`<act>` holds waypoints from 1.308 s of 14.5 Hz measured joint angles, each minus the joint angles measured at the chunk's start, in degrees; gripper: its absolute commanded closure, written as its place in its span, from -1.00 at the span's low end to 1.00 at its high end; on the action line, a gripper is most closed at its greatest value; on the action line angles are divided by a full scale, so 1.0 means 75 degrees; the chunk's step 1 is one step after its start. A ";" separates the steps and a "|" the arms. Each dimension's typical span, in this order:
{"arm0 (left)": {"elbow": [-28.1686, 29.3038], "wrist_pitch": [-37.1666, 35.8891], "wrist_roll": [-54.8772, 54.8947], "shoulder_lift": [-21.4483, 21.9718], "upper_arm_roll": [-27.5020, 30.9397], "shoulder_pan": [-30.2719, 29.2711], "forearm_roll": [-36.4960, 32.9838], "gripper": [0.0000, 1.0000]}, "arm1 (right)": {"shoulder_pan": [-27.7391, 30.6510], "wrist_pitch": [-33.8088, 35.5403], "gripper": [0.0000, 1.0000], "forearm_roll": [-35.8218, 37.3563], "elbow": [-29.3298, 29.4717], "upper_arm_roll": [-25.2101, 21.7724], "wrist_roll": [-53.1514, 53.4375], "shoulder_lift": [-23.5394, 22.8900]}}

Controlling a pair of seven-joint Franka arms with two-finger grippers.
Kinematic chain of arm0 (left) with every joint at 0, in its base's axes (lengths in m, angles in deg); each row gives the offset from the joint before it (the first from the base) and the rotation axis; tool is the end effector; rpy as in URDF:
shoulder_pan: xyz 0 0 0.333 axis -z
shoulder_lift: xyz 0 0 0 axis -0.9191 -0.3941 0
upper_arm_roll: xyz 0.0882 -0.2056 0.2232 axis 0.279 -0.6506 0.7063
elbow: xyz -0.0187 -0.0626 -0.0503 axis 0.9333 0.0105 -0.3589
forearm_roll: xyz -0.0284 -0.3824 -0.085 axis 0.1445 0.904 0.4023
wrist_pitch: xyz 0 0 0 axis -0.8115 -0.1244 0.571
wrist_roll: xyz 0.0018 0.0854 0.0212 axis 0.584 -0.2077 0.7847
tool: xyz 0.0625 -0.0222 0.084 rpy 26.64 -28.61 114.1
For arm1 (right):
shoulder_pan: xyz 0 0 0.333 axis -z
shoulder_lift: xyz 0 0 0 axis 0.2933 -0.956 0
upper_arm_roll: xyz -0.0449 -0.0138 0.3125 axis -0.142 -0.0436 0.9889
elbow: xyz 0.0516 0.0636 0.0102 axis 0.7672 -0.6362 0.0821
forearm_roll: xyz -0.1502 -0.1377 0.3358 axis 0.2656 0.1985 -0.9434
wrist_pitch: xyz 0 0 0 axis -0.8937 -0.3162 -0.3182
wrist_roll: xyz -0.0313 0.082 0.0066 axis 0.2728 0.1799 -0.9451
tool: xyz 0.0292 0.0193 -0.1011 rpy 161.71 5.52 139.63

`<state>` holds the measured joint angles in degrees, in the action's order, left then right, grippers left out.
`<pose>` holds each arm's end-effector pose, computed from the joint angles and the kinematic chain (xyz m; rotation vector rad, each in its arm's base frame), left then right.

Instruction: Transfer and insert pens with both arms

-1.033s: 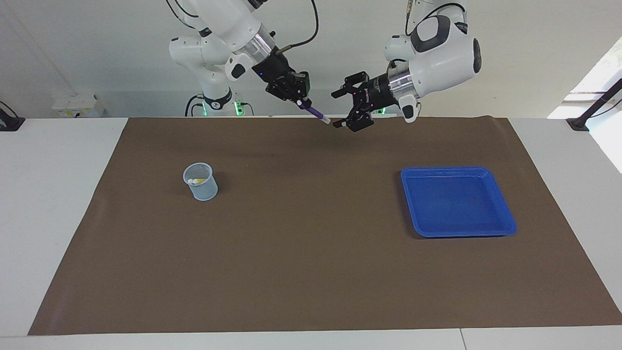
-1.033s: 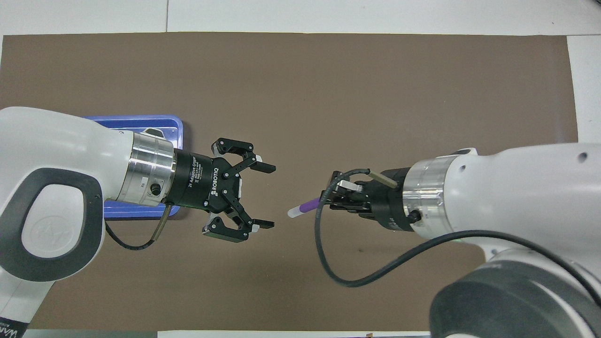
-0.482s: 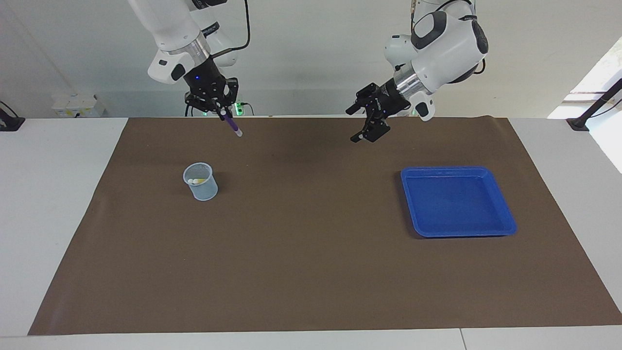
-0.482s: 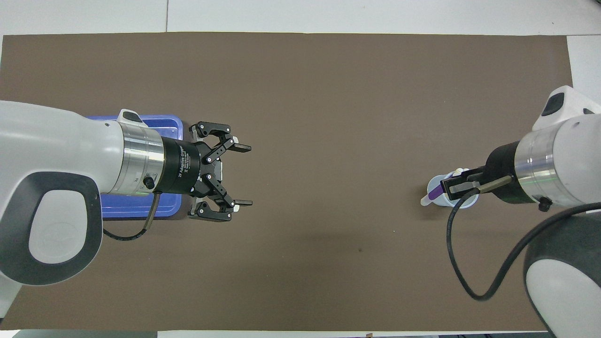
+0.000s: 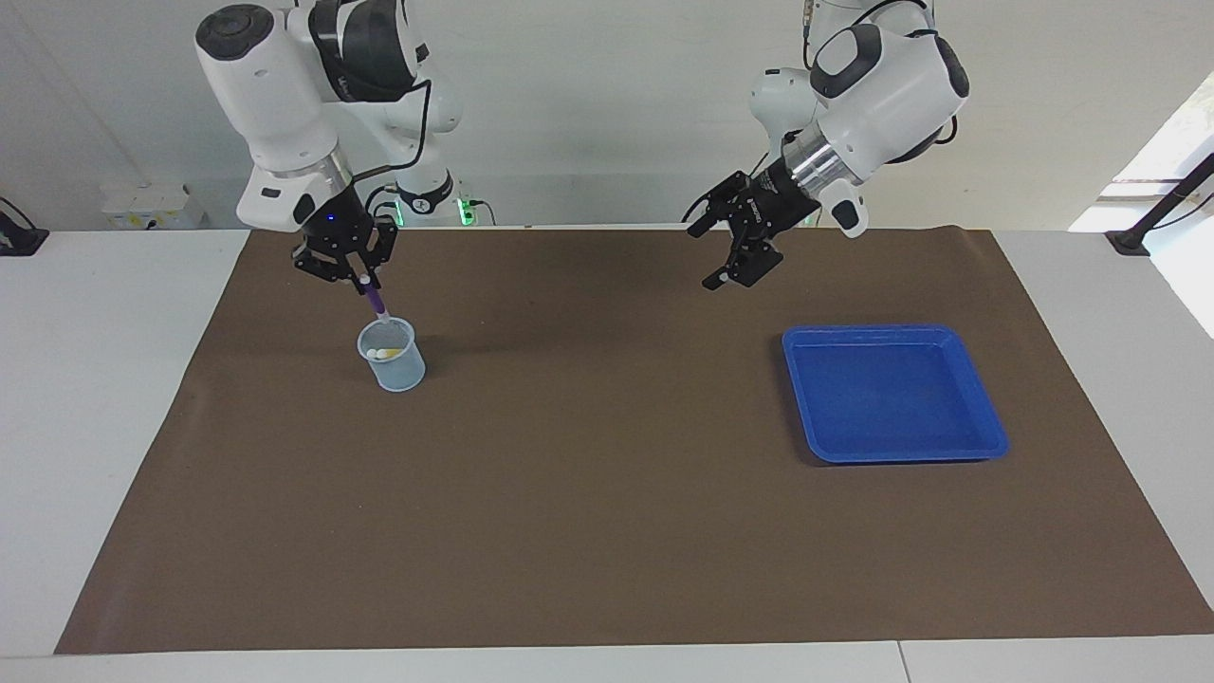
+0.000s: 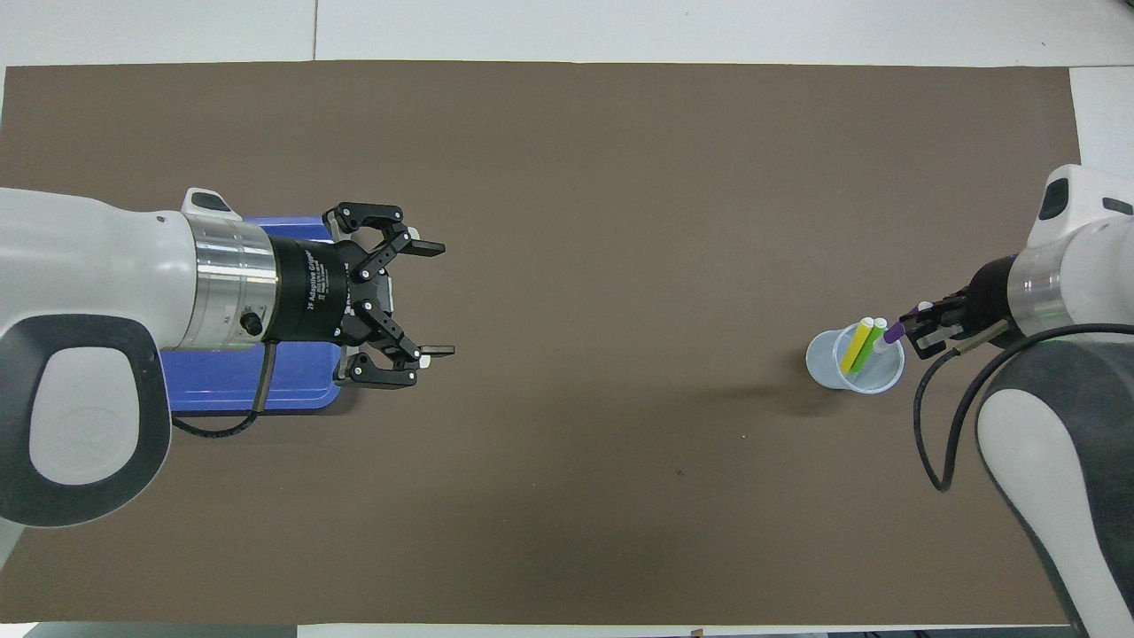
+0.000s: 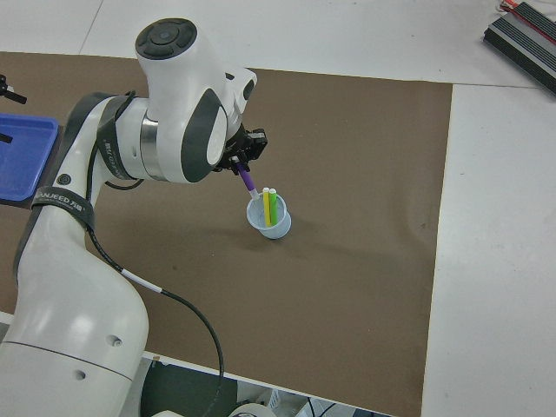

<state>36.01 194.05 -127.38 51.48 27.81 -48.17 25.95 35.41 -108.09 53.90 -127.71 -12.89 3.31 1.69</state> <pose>0.4994 -0.2361 0.5685 1.7550 1.8636 -0.6499 0.5085 0.0371 0.5219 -3.0275 -0.7404 -0.0235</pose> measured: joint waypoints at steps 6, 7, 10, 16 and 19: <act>0.0010 0.0266 0.0484 0.0001 0.0029 -0.0426 -0.1371 -1.00 | 0.0092 -0.0715 0.55 0.0006 -0.1090 0.0014 0.0033 0.0131; 0.0019 0.0161 0.1110 0.0000 0.0036 -0.0515 -0.1610 -1.00 | 0.0104 -0.0803 0.15 0.0006 -0.1230 0.0014 0.0089 0.0126; -0.0004 -0.0610 0.3751 0.0003 0.0390 -0.0905 -0.2191 -1.00 | 0.0103 -0.0919 -1.00 0.0006 -0.1370 0.0038 0.0158 0.0124; -0.0669 -0.1615 0.8535 -0.0096 0.0948 -0.1036 -0.4565 -1.00 | 0.0136 0.0840 -1.00 -0.0496 0.0452 -0.0015 0.0379 0.0216; -0.1629 -0.2725 1.0621 -0.0422 0.0944 -0.1027 -0.5187 -1.00 | 0.0436 0.2320 -1.00 -0.1854 0.1845 -0.0070 0.0927 0.0188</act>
<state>23.79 173.62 -47.72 48.31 34.89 -55.87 -12.96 38.68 -90.69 40.00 -113.87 -13.42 10.26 3.11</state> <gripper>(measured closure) 0.000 0.000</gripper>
